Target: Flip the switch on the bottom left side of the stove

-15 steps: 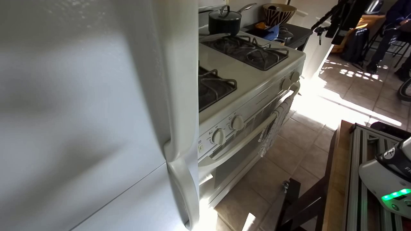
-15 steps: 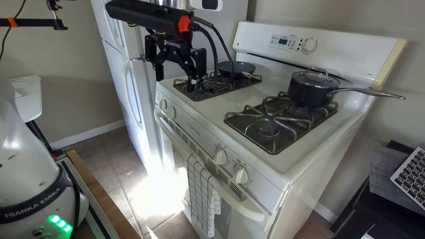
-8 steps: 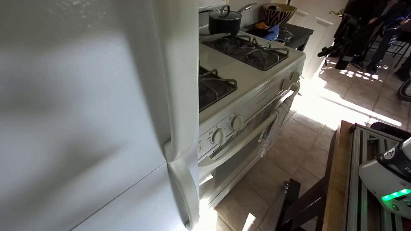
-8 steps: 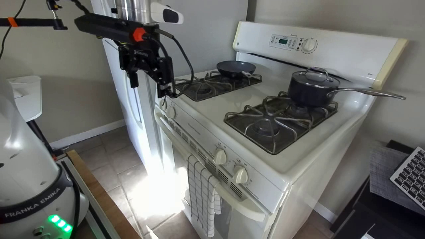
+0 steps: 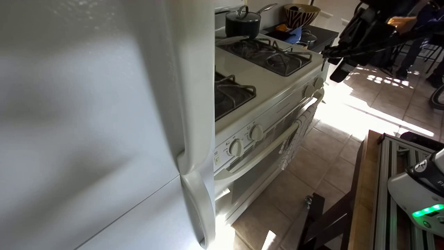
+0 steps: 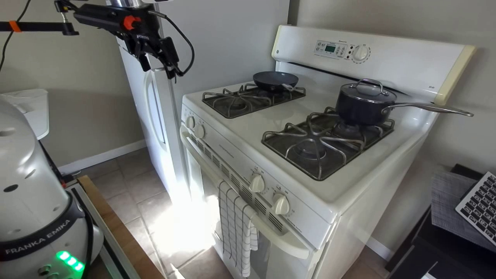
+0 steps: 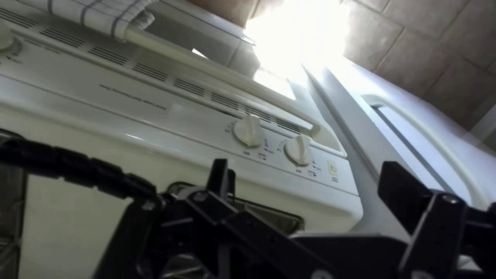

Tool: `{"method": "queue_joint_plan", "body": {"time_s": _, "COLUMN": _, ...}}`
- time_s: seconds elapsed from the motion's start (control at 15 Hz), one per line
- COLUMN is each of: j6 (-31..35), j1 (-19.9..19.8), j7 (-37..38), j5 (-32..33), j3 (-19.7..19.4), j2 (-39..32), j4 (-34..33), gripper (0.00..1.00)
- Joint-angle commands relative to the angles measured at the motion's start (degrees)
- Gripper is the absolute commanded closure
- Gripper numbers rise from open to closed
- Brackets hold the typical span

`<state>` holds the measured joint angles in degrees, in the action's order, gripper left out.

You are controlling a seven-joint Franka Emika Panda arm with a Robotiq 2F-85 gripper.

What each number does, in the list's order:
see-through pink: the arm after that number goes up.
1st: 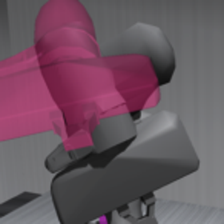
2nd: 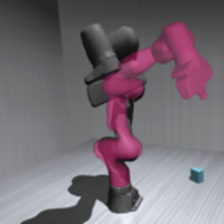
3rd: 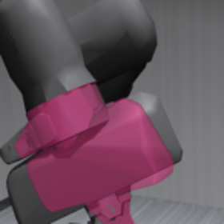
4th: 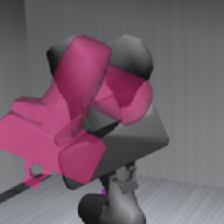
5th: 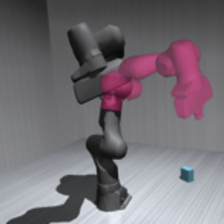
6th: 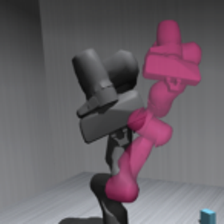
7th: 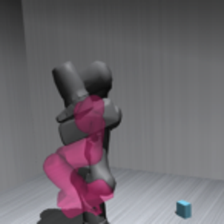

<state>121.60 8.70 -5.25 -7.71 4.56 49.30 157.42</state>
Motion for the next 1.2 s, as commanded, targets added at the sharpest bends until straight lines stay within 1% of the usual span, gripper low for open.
{"method": "queue_joint_plan", "body": {"time_s": 0.0, "j6": 4.2, "j1": 4.6, "j7": 5.9, "j5": -2.4, "j3": 5.9, "j2": -1.8, "j4": -0.1, "gripper": 0.00}}
{"method": "queue_joint_plan", "body": {"time_s": 0.07, "j6": 2.4, "j1": 3.1, "j7": 3.8, "j5": -0.5, "j3": 3.3, "j2": -0.7, "j4": -0.1, "gripper": 0.00}}
{"method": "queue_joint_plan", "body": {"time_s": 0.2, "j6": 2.9, "j1": 4.8, "j7": 5.7, "j5": -0.7, "j3": 5.4, "j2": -1.1, "j4": -0.1, "gripper": 0.00}}
{"method": "queue_joint_plan", "body": {"time_s": 0.73, "j6": 2.9, "j1": 4.9, "j7": 5.8, "j5": -0.7, "j3": 5.5, "j2": -1.2, "j4": -0.1, "gripper": 0.00}}
{"method": "queue_joint_plan", "body": {"time_s": 0.93, "j6": 5.1, "j1": 5.2, "j7": 10.2, "j5": -2.5, "j3": 7.7, "j2": -2.4, "j4": -0.1, "gripper": 0.00}}
{"method": "queue_joint_plan", "body": {"time_s": 1.13, "j6": 8.8, "j1": 4.9, "j7": 16.1, "j5": -4.3, "j3": 9.9, "j2": -4.0, "j4": -0.1, "gripper": 0.00}}
